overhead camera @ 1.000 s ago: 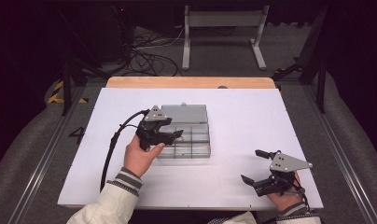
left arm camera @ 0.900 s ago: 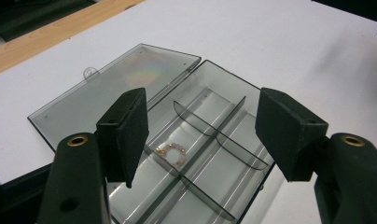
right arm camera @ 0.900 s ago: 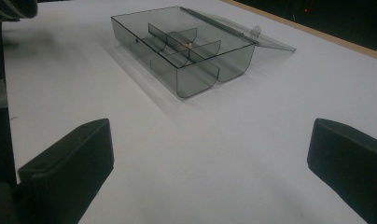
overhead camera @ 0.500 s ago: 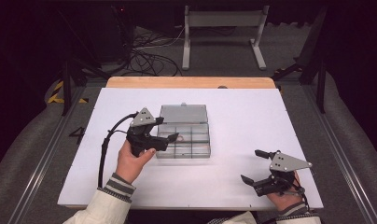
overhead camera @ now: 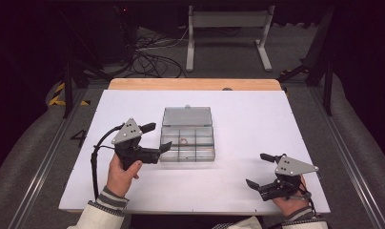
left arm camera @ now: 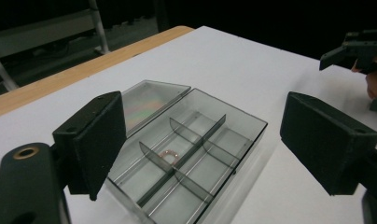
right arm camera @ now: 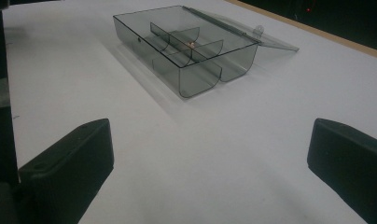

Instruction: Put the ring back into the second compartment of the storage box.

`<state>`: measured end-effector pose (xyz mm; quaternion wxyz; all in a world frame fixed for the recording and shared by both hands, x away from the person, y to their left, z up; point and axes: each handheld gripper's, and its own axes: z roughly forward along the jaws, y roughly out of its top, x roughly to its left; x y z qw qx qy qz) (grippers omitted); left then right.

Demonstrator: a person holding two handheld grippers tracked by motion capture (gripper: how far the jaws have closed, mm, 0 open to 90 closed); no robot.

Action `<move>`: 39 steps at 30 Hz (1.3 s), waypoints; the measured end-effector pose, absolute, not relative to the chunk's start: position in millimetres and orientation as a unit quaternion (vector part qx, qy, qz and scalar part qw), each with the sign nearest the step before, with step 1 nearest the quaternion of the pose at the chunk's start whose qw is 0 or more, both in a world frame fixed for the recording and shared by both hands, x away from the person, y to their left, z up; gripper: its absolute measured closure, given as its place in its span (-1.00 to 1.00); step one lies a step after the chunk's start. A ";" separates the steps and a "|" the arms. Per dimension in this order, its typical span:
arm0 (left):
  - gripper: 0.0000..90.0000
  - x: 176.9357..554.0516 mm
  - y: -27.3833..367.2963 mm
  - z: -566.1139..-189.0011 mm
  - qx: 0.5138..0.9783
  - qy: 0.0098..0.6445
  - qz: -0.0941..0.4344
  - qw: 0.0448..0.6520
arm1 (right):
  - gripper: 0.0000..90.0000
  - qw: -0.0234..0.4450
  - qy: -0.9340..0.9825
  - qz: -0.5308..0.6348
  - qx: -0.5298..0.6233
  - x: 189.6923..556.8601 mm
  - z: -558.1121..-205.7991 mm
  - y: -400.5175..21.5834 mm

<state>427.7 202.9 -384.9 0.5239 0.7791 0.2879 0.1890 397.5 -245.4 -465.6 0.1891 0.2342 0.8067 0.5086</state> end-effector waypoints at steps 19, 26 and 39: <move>-0.81 401.5 234.3 -417.0 0.778 0.280 0.202 0.524 | -0.98 0.188 0.808 0.507 0.232 397.4 -465.8 -244.4; -0.84 394.3 242.5 -429.0 0.776 0.279 0.208 0.526 | -0.98 0.188 0.809 0.507 0.232 397.3 -465.9 -243.9; -0.85 385.4 262.7 -451.2 0.775 0.296 0.209 0.519 | -0.98 0.185 0.811 0.505 0.232 397.5 -466.1 -243.6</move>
